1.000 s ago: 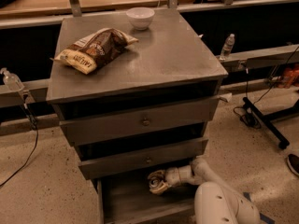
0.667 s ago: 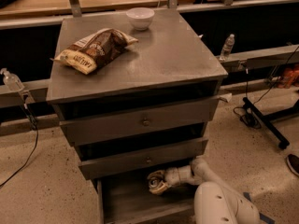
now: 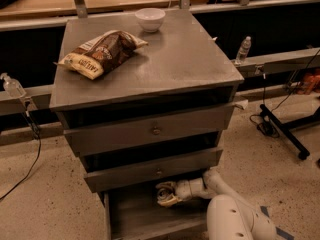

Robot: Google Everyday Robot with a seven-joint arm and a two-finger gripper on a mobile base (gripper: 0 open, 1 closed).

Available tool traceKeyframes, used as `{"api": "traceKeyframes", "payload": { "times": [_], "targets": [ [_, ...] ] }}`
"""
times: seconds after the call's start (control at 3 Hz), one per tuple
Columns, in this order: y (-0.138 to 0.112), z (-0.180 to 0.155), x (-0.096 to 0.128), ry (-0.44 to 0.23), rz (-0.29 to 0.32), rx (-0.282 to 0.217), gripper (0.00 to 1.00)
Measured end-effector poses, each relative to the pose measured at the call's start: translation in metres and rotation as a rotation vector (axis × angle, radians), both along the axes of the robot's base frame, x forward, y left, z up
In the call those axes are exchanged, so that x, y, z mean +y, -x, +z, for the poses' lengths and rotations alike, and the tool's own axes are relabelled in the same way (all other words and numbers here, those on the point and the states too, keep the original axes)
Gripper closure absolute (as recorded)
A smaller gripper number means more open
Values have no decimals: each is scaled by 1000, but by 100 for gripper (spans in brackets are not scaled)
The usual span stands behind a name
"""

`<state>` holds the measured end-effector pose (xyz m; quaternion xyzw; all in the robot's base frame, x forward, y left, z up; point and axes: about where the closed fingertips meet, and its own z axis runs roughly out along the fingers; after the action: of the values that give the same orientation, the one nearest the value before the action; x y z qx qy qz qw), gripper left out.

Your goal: Pick 7up can from bottom drawer and place on counter

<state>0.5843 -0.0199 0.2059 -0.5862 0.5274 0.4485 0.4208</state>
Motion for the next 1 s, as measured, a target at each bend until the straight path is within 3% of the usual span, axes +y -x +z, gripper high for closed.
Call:
{"api": "traceKeyframes", "payload": {
  "times": [0.33, 1.0],
  "targets": [
    [1, -1, 3, -2, 3, 3, 4],
    [4, -1, 3, -14, 16, 21, 0]
  ]
}}
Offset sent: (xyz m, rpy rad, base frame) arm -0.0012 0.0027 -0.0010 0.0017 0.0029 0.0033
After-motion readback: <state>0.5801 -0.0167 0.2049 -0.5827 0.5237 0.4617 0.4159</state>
